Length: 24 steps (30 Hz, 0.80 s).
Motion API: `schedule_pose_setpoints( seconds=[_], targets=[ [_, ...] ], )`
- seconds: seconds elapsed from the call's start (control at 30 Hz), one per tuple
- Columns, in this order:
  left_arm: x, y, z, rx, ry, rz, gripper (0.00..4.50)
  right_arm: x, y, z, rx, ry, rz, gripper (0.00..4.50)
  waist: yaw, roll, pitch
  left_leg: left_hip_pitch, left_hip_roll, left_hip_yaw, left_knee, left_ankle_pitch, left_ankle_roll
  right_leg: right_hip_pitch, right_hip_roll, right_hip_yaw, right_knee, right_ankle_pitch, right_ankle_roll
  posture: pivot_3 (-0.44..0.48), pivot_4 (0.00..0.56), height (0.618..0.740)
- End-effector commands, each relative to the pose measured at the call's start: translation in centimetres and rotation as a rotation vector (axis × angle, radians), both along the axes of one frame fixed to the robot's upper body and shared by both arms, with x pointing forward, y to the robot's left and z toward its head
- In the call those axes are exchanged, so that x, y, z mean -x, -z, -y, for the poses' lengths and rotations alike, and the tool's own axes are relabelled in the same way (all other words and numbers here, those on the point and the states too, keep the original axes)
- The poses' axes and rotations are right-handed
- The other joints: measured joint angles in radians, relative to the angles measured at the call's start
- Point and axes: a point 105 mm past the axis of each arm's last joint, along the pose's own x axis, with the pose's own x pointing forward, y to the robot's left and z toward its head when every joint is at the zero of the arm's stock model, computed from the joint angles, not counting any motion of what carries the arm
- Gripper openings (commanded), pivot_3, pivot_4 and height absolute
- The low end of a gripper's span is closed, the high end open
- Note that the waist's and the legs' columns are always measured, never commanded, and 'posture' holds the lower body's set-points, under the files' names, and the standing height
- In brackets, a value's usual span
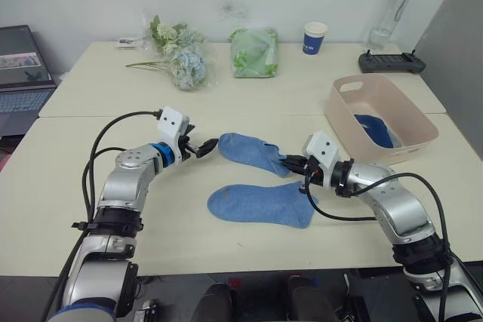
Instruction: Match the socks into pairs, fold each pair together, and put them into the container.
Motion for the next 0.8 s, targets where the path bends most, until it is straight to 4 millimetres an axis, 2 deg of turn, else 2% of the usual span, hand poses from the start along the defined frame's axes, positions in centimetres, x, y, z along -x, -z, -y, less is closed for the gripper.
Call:
schedule_pose_setpoints(
  seconds=[0.03, 0.07, 0.17, 0.53, 0.57, 0.7, 0.8],
  targets=[
    [-0.8, -0.9, 1.2, 0.011, 0.034, 0.051, 4.49, -0.3, -1.6, 0.1, -0.027, 0.008, 0.057, 0.00, 0.002, 0.000, 0.000, 0.000, 0.000, 0.000, 0.000, 0.000, 0.000, 0.000, 0.000, 0.000, 0.000, 0.000, 0.000, 0.000, 0.150, 0.740],
    [-0.9, -0.8, 1.5, 0.010, 0.040, 0.048, 4.49, -0.3, -1.6, 0.1, -0.025, 0.009, 0.058, 0.00, 0.000, 0.000, 0.000, 0.000, 0.000, 0.000, 0.000, 0.000, 0.000, 0.000, 0.000, 0.000, 0.000, 0.000, 0.000, 0.000, 0.150, 0.740],
    [-0.9, -0.6, 1.9, 0.015, 0.056, 0.042, 3.85, -0.3, -1.7, 0.3, -0.025, 0.019, 0.060, 0.00, -0.006, 0.000, 0.000, 0.000, 0.000, 0.000, 0.000, 0.000, 0.000, 0.000, 0.000, 0.001, 0.000, 0.000, 0.000, 0.000, 0.150, 0.740],
    [-0.5, -0.2, 1.6, 0.014, 0.066, 0.015, 0.24, -0.5, -1.8, 0.5, -0.043, 0.034, 0.056, 0.00, -0.008, 0.000, 0.000, 0.000, 0.000, 0.001, 0.000, 0.000, 0.000, -0.001, 0.000, 0.001, 0.001, 0.000, 0.000, 0.000, 0.150, 0.740],
    [-0.5, -0.2, 1.5, 0.016, 0.062, 0.012, 0.03, -0.5, -1.8, 0.5, -0.047, 0.034, 0.054, 0.00, -0.008, 0.000, 0.000, 0.000, 0.000, 0.000, 0.000, 0.000, 0.000, -0.001, 0.000, 0.001, 0.001, 0.000, 0.000, 0.000, 0.150, 0.740],
    [-0.1, -0.1, 1.0, 0.050, 0.053, -0.016, 0.03, -0.8, -2.1, 0.6, -0.074, 0.048, 0.046, 0.00, -0.008, 0.000, 0.000, 0.000, 0.000, 0.000, 0.000, 0.000, 0.000, -0.001, 0.000, 0.001, 0.001, 0.000, 0.000, 0.000, 0.150, 0.740],
    [0.4, -0.7, 0.5, 0.094, 0.038, -0.013, 0.03, -1.1, -2.7, 1.1, -0.127, 0.077, 0.023, 0.00, -0.008, 0.000, 0.000, 0.000, 0.000, 0.000, 0.000, 0.000, 0.000, -0.001, 0.000, 0.001, 0.001, 0.000, 0.000, 0.000, 0.150, 0.740]
  ],
)
